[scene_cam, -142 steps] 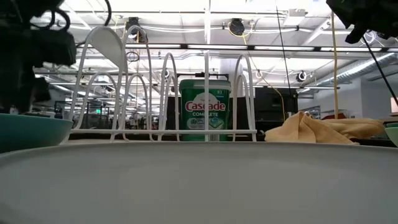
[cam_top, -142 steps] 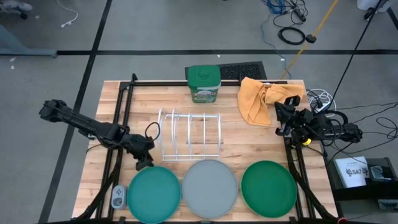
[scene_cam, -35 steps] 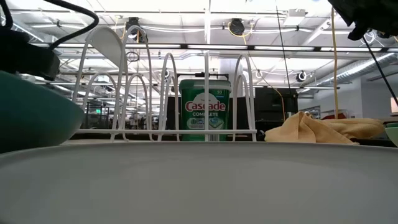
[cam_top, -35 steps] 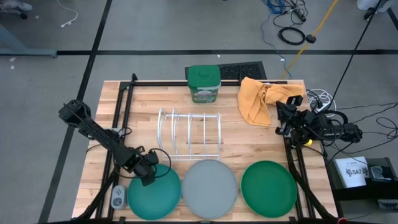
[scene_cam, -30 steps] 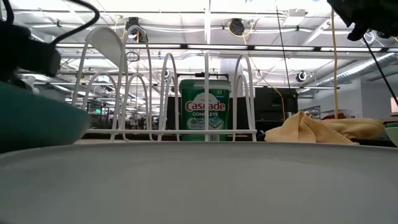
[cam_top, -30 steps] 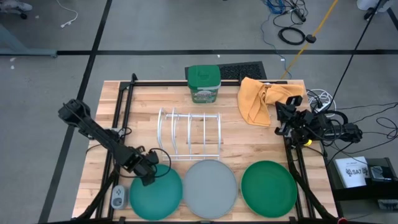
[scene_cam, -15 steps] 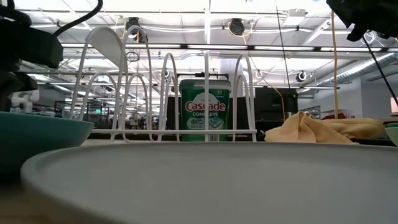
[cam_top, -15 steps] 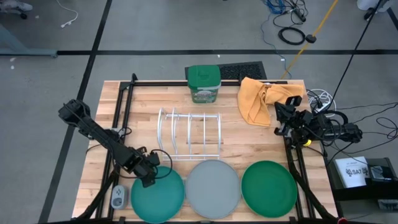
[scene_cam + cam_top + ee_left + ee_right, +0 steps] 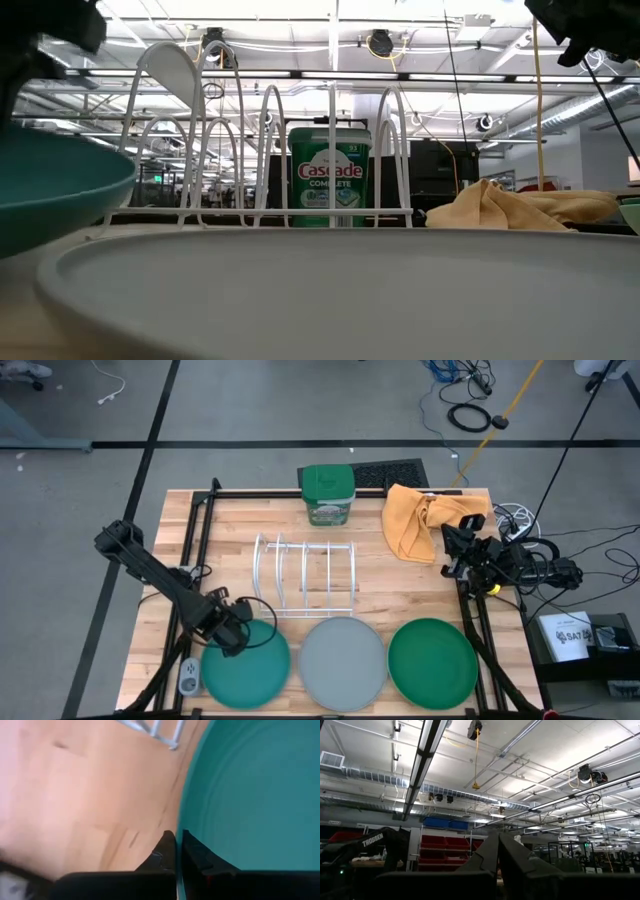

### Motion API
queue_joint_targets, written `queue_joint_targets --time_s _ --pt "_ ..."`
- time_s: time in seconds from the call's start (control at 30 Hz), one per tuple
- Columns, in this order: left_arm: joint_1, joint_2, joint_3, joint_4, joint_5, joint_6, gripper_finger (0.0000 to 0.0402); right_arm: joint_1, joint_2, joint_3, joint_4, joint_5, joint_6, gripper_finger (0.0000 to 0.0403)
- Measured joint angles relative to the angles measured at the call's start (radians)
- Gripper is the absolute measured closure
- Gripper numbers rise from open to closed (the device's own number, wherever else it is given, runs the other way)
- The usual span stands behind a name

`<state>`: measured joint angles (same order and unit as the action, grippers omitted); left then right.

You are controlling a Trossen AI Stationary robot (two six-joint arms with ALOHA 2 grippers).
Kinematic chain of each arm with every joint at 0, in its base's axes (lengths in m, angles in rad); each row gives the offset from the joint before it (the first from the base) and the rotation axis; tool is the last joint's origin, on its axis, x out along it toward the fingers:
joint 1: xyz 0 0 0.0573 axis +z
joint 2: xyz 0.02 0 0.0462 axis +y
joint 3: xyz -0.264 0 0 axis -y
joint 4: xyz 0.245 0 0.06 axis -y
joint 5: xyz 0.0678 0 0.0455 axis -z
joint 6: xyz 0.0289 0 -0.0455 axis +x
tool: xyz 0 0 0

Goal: Sort dishes
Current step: Put the green plate into the dish rack

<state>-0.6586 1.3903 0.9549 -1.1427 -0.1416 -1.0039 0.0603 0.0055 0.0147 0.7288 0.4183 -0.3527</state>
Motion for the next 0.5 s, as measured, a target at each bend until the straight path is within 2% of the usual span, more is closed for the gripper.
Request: queue_joint_targets --time_s 0.37,0.5 --pt "-0.003 -0.001 0.374 -0.433 -0.053 0.001 0.0401 0.000 0.000 0.000 0.000 0.000 0.000 0.0394" --pt "-0.003 -0.012 0.492 -0.426 -0.086 0.072 0.0401 0.000 0.000 0.000 0.000 -0.001 0.000 0.0394"
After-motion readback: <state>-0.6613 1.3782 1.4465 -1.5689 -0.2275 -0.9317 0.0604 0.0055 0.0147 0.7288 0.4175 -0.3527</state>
